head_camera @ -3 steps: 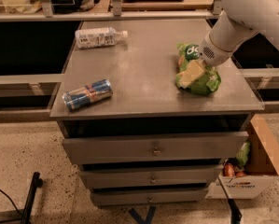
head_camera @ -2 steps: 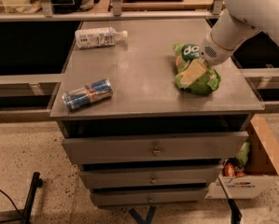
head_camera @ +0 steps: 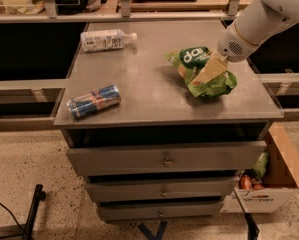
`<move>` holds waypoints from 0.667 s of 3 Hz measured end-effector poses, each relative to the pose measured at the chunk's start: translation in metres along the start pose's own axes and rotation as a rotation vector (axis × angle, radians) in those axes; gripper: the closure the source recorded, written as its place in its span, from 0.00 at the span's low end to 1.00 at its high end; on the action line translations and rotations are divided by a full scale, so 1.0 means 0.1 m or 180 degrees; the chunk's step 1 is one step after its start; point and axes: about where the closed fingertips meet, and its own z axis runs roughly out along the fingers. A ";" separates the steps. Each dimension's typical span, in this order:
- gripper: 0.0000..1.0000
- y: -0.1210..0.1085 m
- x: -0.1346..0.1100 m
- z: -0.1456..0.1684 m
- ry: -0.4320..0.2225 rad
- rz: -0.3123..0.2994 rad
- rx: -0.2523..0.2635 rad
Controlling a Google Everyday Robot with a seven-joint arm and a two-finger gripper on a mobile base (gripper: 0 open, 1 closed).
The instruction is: Pick green rice chip bag
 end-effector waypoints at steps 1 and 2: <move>1.00 -0.03 0.01 0.01 0.0082 -0.0081 0.0001; 1.00 -0.07 0.06 0.06 0.0211 -0.0107 0.0030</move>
Offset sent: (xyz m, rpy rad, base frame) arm 0.0068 -0.0138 -0.0096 -0.1216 0.0219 0.0140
